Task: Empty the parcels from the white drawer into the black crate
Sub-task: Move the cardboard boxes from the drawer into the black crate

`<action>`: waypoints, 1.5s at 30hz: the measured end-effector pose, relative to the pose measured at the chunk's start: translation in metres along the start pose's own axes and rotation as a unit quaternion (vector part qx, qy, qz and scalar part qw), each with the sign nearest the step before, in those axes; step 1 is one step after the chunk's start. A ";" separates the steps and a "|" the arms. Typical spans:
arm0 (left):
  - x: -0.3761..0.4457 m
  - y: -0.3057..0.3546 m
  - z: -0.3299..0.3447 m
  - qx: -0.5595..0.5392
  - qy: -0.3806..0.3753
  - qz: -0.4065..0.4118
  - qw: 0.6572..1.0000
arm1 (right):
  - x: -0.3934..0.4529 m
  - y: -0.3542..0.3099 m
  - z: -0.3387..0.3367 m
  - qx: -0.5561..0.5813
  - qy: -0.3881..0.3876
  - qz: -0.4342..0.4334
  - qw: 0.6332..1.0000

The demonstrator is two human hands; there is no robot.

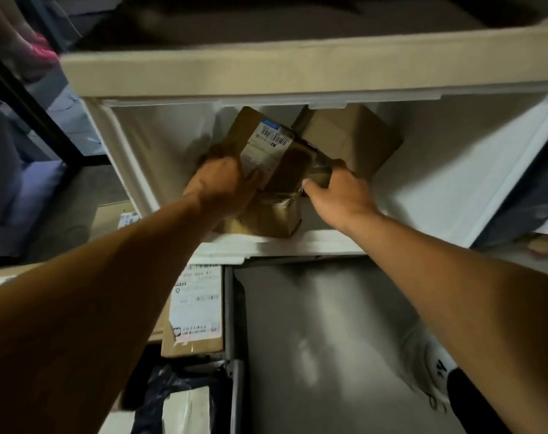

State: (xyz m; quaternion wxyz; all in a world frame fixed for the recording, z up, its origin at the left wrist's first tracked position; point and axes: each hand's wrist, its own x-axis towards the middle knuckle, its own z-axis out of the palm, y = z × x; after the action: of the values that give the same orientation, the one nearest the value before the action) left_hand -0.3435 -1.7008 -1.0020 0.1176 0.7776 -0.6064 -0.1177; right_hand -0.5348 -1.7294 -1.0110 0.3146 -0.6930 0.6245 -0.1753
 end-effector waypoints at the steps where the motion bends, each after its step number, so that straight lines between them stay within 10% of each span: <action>1: 0.010 -0.003 0.002 -0.017 0.009 -0.006 1.000 | 0.007 -0.003 0.005 0.045 -0.011 0.027 0.999; 10: 0.049 -0.016 0.016 -0.121 0.052 -0.071 0.989 | 0.046 -0.008 0.041 0.287 -0.110 0.196 0.931; 26: 0.034 0.007 -0.024 -0.407 0.202 -0.174 0.874 | 0.050 -0.047 0.015 0.490 -0.001 0.135 0.861; 33: -0.038 0.020 -0.036 -0.546 0.161 -0.194 0.799 | -0.004 -0.032 -0.012 0.476 0.008 0.148 0.867; 45: -0.150 0.025 -0.088 -0.523 -0.001 -0.169 0.835 | -0.116 -0.039 -0.072 0.417 -0.079 0.099 0.900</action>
State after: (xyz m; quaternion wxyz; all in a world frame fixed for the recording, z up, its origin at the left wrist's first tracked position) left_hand -0.3734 -1.5575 -0.9050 0.4847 0.6902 -0.3133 -0.4364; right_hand -0.5693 -1.6310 -0.9151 0.6387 -0.4446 0.5326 -0.3328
